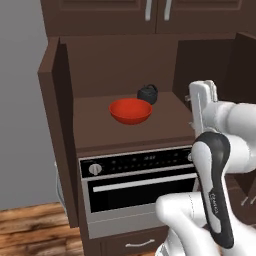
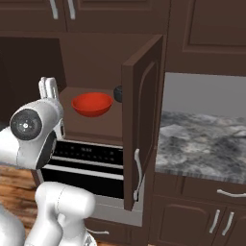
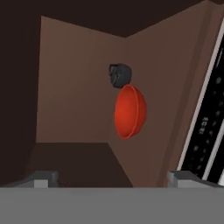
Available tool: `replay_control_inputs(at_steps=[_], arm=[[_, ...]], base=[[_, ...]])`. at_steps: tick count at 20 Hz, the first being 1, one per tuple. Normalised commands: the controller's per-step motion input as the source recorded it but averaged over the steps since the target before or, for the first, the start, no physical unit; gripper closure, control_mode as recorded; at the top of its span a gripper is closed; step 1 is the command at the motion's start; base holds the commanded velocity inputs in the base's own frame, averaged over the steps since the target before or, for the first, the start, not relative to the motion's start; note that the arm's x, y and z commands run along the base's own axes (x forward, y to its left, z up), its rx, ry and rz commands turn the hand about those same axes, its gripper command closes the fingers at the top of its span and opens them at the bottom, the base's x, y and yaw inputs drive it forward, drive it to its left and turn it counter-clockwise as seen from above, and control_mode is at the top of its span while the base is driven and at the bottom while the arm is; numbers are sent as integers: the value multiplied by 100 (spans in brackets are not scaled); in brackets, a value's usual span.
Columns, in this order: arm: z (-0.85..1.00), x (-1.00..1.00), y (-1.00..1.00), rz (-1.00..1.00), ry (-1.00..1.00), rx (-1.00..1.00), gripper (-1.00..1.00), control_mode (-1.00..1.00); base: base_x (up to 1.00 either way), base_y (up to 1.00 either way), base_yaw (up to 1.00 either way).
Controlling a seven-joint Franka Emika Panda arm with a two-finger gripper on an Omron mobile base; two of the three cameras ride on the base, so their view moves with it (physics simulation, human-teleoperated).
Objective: Pick the mug and place it in the sink. Pick the bowl and place it in the open cabinet and then close the cabinet.
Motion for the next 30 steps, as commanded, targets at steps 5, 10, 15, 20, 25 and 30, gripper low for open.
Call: replay_control_inputs(at_steps=[5,10,15,20,25,30], arm=[[27,-78,-27,-1,0,6,-100,-100],[0,-91,-16,-3,-5,1,-100,-100],[0,-68,-16,-2,-4,0,-100,-100],[3,-20,-24,0,0,2,-100,-100],[0,-10,-28,0,0,3,-100,-100],[0,-2,-26,0,0,3,-100,-100]], base=[[0,0,0],[0,0,0],[0,0,0],[0,0,0],[0,0,0],[0,0,0]])
